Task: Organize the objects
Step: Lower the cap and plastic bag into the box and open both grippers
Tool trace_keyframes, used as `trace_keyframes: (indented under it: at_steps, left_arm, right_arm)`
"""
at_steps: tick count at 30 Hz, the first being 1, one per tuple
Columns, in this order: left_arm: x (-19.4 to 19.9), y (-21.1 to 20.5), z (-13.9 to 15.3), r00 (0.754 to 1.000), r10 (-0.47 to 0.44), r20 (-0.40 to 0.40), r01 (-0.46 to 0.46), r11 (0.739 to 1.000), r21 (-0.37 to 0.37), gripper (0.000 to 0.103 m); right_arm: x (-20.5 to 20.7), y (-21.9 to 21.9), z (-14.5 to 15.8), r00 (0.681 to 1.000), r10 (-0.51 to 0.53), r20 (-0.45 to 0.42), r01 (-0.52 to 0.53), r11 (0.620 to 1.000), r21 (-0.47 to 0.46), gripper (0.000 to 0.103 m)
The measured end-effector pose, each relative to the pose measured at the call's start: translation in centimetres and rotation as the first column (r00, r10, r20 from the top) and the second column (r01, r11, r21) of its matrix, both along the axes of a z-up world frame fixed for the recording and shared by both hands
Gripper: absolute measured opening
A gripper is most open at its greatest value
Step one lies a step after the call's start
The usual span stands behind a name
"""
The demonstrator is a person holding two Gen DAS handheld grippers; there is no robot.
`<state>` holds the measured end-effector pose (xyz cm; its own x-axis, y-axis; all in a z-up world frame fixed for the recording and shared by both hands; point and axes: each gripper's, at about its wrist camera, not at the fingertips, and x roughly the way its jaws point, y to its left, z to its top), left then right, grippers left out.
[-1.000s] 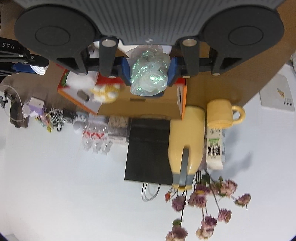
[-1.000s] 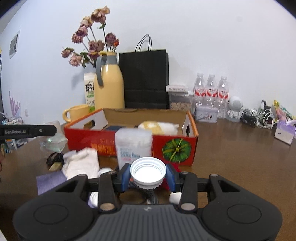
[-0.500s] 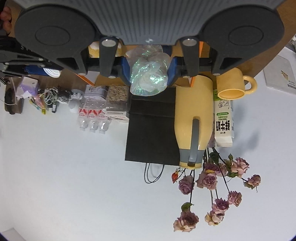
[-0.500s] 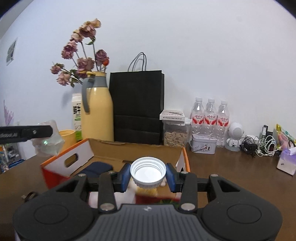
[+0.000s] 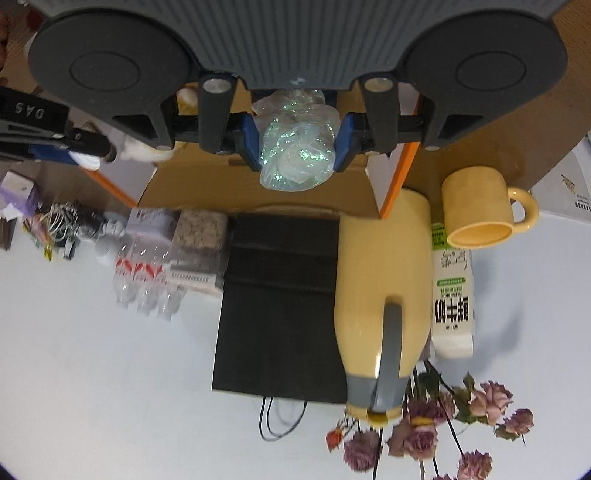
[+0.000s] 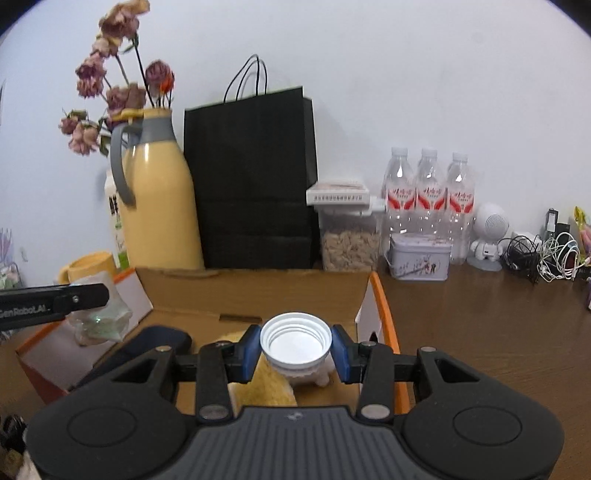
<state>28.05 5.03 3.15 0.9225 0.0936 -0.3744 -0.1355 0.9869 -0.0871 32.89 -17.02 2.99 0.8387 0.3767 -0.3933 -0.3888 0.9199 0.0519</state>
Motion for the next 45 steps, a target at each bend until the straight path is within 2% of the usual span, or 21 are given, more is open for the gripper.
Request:
trace_keyframes:
  at_steps: [4,6,7,8,9,10,12,13,15,17,19,28,39,45]
  left_arm:
    - [0.0,-0.1,-0.5,1.0,-0.005,-0.012,0.006,1.0,0.009,0.045]
    - [-0.2,-0.2,-0.5,1.0,0.0,-0.006,0.001,1.0,0.019,0.052]
    - [-0.3,-0.3,-0.5,1.0,0.0,0.0,0.0,1.0,0.021,0.062]
    - [-0.6,-0.3,-0.5,1.0,0.004,0.015,-0.004,1.0,0.023,0.078]
    - [-0.8,-0.3,-0.4,1.0,0.01,0.028,-0.01,1.0,0.026,0.087]
    - [-1.1,-0.4,-0.2,0.999,0.019,0.043,-0.021,0.999,0.031,0.102]
    - [-1.7,-0.4,0.0,0.996,0.032,0.081,-0.034,0.999,0.031,0.103]
    - [-1.8,-0.4,0.2,0.996,0.03,0.087,-0.033,0.999,0.026,0.103]
    - [-1.8,-0.4,0.3,0.996,0.028,0.089,-0.029,0.999,0.015,0.103]
    - [-1.8,-0.4,0.4,0.996,0.03,0.087,-0.031,0.999,0.013,0.103]
    - [-1.8,-0.3,0.5,0.996,0.032,0.087,-0.033,0.999,0.008,0.103]
    - [-2.1,-0.3,0.5,0.995,0.037,0.091,-0.037,0.999,0.001,0.103]
    - [-4.3,-0.8,1.6,0.985,0.017,0.173,-0.018,1.0,0.003,0.103]
    - [-5.5,-1.2,1.5,0.983,0.006,0.184,-0.009,1.0,0.016,0.103]
  right_arm:
    - [0.1,0.1,-0.4,1.0,-0.01,-0.018,0.01,1.0,-0.013,0.039]
    - [0.1,0.0,-0.5,0.999,-0.022,-0.025,0.022,1.0,-0.017,0.04]
    - [0.0,0.0,-0.5,0.999,-0.022,-0.027,0.022,1.0,-0.015,0.04]
    - [0.0,-0.1,-0.6,0.999,-0.022,-0.028,0.022,1.0,-0.01,0.04]
    - [-0.1,-0.2,-0.5,0.999,-0.021,-0.026,0.021,1.0,-0.003,0.04]
    - [-0.2,-0.3,-0.6,0.999,-0.019,-0.026,0.019,1.0,0.003,0.042]
    - [-0.3,-0.4,-0.5,1.0,-0.018,-0.018,0.018,1.0,0.017,0.064]
    - [-0.5,-0.5,-0.4,1.0,-0.014,-0.012,0.014,1.0,0.025,0.07]
    - [-0.7,-0.7,-0.2,1.0,-0.009,0.003,0.009,0.999,0.05,0.092]
    - [-0.8,-0.9,-0.1,1.0,-0.009,0.015,0.008,0.998,0.066,0.095]
    - [-0.9,-1.0,0.1,1.0,-0.018,0.023,0.017,0.997,0.074,0.103]
    - [-1.5,-1.1,0.5,0.998,-0.029,0.049,0.025,0.996,0.087,0.103]
    - [-3.7,-2.1,1.0,0.99,-0.063,0.124,0.049,0.992,0.113,0.103]
    - [-5.6,-3.0,0.9,0.986,-0.081,0.147,0.064,0.991,0.117,0.103]
